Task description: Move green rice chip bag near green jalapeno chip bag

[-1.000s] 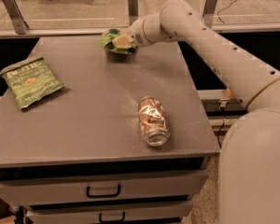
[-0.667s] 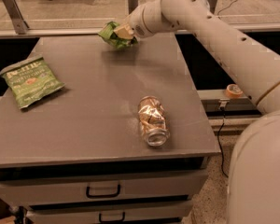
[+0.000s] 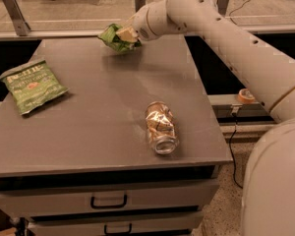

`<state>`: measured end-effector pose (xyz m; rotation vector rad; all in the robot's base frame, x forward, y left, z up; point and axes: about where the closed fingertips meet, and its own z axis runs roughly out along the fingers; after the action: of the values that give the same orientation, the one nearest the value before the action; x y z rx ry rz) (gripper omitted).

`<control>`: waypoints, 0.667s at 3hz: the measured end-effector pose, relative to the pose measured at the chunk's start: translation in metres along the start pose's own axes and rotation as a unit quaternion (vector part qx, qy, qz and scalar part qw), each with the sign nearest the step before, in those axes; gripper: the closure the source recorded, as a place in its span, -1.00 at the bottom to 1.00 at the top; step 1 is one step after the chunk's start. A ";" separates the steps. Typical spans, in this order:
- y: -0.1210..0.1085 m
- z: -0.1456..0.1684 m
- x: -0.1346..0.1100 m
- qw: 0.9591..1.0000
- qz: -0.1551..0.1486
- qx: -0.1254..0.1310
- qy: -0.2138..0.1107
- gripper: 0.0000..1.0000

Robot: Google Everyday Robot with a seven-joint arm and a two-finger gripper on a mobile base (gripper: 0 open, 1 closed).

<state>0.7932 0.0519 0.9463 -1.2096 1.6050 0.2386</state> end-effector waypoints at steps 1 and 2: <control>0.025 0.007 -0.009 0.999 -0.010 -0.027 -0.023 1.00; 0.065 0.006 -0.027 0.996 -0.034 -0.070 -0.053 1.00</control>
Offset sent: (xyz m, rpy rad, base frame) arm -0.0968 0.0830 -0.0042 0.0466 -0.0371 0.3367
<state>0.7438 0.1016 0.9401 -1.3332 1.4724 0.3702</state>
